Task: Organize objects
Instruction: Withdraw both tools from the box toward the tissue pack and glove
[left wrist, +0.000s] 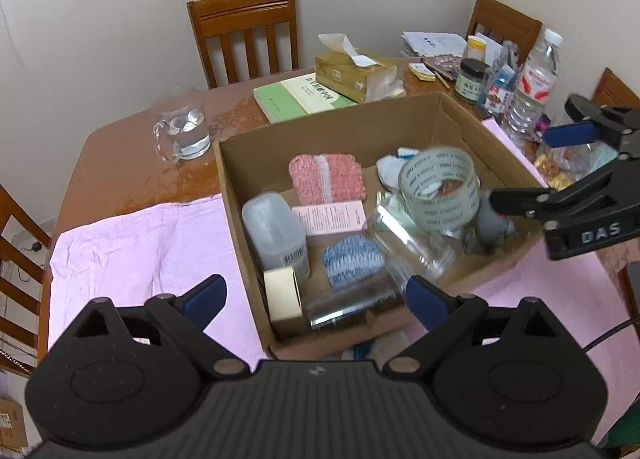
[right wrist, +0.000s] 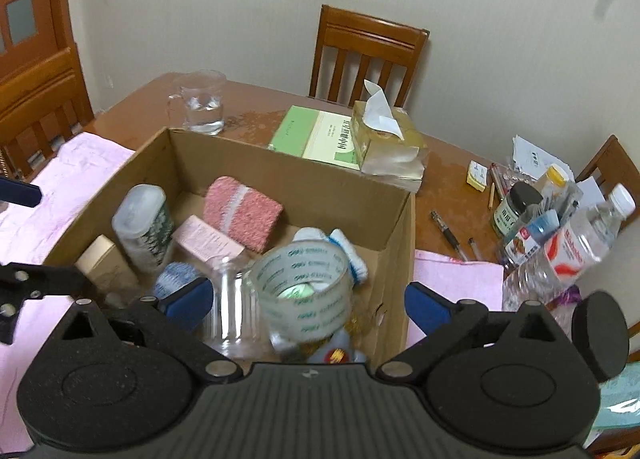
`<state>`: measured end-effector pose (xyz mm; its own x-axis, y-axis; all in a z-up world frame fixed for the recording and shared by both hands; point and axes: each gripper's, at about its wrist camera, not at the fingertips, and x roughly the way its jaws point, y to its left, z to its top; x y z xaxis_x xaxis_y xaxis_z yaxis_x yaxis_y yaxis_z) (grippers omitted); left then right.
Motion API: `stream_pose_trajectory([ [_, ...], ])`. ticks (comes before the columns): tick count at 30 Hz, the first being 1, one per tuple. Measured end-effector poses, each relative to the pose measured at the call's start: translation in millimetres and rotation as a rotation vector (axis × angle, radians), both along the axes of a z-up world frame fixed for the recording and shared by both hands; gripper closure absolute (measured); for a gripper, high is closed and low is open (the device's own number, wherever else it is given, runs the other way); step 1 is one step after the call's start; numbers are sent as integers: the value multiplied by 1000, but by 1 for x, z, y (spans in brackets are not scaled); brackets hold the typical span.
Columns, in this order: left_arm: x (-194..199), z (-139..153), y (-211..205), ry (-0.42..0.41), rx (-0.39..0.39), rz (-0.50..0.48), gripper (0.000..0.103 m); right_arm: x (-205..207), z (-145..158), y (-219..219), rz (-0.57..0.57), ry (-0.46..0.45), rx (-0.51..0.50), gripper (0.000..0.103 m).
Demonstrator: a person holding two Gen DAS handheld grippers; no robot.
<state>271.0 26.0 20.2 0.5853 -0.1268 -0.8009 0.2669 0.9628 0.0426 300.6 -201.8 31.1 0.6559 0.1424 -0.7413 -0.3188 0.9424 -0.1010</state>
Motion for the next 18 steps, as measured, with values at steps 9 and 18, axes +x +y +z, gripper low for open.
stream_pose_trajectory([
  [9,-34,-12,6,45,-6,10,7,-61,-9,3,-30,-14,43,0],
  [18,-48,-47,17,100,-5,42,7,-89,-37,19,-50,17,50,0],
])
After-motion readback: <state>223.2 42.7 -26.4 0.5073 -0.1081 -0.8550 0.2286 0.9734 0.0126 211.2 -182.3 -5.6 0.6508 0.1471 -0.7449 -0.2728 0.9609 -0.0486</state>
